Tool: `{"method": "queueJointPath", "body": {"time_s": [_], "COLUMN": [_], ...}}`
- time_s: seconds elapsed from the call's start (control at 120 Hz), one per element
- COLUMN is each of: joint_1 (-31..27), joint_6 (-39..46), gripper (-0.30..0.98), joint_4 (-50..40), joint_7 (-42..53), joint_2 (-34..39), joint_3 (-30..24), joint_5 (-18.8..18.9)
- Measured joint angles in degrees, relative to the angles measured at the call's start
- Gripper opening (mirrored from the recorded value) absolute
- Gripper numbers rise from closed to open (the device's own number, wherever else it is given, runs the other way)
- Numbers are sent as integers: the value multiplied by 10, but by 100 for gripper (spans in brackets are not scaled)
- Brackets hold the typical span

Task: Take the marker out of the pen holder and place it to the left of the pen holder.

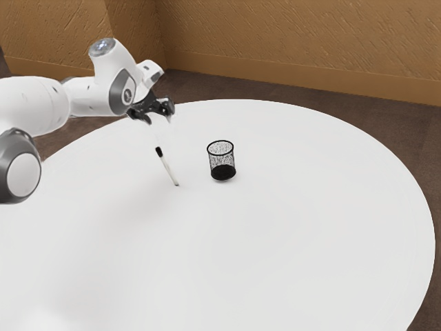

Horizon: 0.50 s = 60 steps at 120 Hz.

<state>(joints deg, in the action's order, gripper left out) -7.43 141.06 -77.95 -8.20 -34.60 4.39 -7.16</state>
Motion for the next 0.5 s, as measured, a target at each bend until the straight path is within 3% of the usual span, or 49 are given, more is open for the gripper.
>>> {"method": "queueJointPath", "body": {"time_s": [0.1,0.233,0.367,0.5], "joint_1": [14,43,183,222], "joint_6": [-81,-259,-365,-417], "gripper": [54,61,64,66], "joint_4": [-2,4,-36,-74], "joint_7": [15,50,61,62], "joint_2": [80,196,291,322], "joint_3": [0,-15,18,21], "joint_5": [7,14,82,122]}}
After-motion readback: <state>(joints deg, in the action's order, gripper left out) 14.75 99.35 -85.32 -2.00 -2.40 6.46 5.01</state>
